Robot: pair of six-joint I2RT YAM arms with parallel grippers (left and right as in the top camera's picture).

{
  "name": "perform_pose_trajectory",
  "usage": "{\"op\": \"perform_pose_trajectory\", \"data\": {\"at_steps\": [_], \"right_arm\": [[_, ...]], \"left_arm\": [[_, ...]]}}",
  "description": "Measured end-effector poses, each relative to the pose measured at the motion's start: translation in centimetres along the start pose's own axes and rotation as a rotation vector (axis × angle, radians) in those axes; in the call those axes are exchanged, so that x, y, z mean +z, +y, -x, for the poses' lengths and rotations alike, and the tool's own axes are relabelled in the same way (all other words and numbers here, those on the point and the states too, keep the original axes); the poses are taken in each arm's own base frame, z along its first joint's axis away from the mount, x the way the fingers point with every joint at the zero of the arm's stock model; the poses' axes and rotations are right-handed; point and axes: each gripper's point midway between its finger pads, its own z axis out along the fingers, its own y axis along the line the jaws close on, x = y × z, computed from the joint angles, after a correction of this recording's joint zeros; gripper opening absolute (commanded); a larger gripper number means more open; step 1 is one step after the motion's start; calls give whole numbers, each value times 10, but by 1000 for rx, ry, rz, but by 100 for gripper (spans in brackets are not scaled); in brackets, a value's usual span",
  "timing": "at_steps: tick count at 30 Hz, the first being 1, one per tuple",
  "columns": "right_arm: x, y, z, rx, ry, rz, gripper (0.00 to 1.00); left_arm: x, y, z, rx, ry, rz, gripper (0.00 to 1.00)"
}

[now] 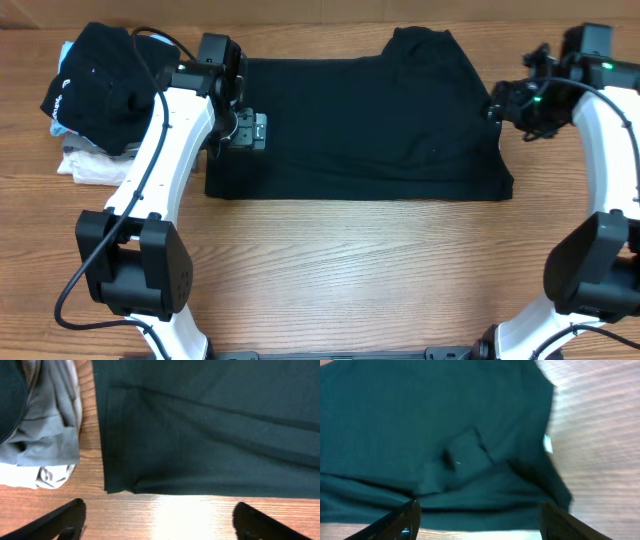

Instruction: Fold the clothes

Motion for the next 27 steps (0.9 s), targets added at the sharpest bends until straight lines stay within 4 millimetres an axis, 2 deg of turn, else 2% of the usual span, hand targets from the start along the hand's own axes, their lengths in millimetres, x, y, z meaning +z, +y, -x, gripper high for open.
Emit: {"op": "perform_pose_trajectory", "data": {"at_steps": [2, 3, 5, 6, 8, 9, 10, 16, 21, 27], "right_arm": [[5, 12, -3, -15, 14, -2, 45], [8, 18, -7, -22, 29, -3, 35], [17, 25, -20, -25, 76, -9, 24], [22, 25, -26, -14, 98, -11, 23], [35, 20, -41, 19, 146, -23, 15], [43, 15, -49, 33, 167, -29, 5], [54, 10, -61, 53, 198, -37, 4], [93, -2, -88, 86, 225, -36, 4], [107, -4, -82, 76, 166, -20, 4], [120, -9, -93, 92, 160, -18, 4]], "left_arm": [[0, -2, 0, 8, 3, -10, 51], [0, -3, -1, 3, 6, -15, 29], [3, -5, -6, 7, 24, -29, 9], [6, -6, -10, 6, 39, -35, 4], [19, -6, -26, 0, 94, -40, 4], [26, -6, -34, -4, 118, -39, 4], [35, -6, -43, -4, 148, -38, 4], [71, -6, -55, -35, 143, -42, 4], [95, -11, -46, -57, 60, -60, 4], [115, -12, -56, -65, 46, -66, 4]]}}
